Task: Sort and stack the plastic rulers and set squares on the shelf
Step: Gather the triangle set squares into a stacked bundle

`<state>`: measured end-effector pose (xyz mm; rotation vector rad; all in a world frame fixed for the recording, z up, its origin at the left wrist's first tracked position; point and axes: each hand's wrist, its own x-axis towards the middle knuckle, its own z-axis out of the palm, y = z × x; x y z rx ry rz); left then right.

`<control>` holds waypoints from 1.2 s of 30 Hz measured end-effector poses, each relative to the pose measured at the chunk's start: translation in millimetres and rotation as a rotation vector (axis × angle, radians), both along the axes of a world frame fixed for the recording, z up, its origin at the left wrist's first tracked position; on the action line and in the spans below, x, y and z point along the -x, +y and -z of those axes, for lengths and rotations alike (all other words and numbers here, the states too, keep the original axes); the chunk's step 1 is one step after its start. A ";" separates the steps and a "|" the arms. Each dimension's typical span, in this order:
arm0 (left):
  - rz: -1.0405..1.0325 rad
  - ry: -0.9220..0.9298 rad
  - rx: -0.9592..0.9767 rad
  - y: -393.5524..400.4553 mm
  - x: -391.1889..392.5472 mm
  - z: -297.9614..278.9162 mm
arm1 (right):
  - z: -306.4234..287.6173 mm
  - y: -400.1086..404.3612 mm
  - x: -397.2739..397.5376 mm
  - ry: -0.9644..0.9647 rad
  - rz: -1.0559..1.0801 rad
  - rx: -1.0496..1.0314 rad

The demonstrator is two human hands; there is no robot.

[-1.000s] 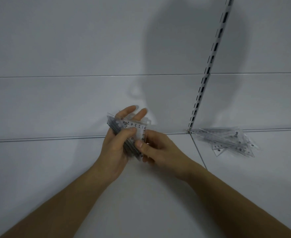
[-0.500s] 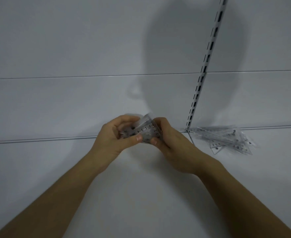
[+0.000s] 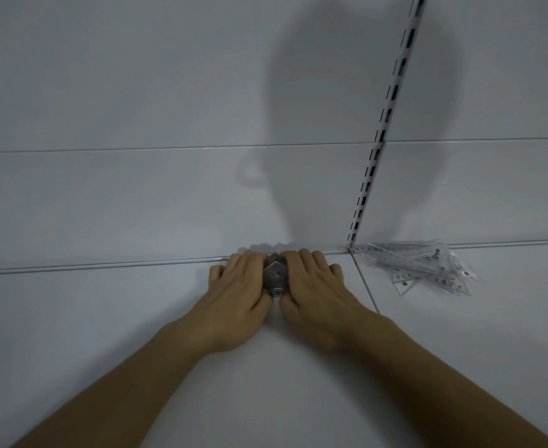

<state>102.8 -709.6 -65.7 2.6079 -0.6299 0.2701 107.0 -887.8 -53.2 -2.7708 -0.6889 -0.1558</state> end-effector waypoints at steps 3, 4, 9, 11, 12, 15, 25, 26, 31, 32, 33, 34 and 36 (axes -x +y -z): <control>-0.009 -0.010 -0.005 0.6 0.1 1.5 | 5.0 -0.9 -2.1 0.011 -0.004 -0.074; -0.004 -0.016 -0.014 1.0 0.0 2.0 | 5.9 -1.3 -2.6 0.020 -0.010 -0.100; 0.038 0.161 0.025 5.3 -1.7 -8.4 | -0.3 -2.6 -1.6 0.135 -0.016 -0.271; 0.079 0.255 0.104 8.7 -3.3 -16.4 | -8.2 -4.9 -2.3 0.225 -0.011 -0.354; 0.102 0.257 0.123 10.6 -3.1 -18.4 | -12.2 -5.9 -3.1 0.264 -0.007 -0.391; 0.072 0.228 0.053 14.0 0.3 -21.3 | -18.9 -3.9 -3.8 0.342 0.010 -0.446; -0.007 0.229 0.014 12.0 -2.0 -21.8 | -12.8 -1.2 -19.3 0.237 0.105 -0.207; 0.002 0.244 0.042 13.2 -0.8 -24.7 | -17.5 -3.0 -18.8 0.250 0.101 -0.215; 0.060 0.253 -0.056 22.3 3.5 -40.9 | -47.0 -31.7 -4.4 0.323 0.053 -0.051; 0.027 0.224 -0.111 23.5 3.1 -41.8 | -50.4 -36.1 -2.4 0.315 0.040 0.027; -0.020 0.209 -0.162 24.1 0.9 -42.7 | -53.0 -37.2 -2.3 0.302 0.037 0.089; -0.067 0.224 -0.203 23.1 -1.1 -45.5 | -54.7 -36.5 -4.3 0.282 0.040 0.135; -0.112 0.269 -0.296 19.2 -5.0 -53.8 | -56.5 -31.5 -11.3 0.258 0.040 0.206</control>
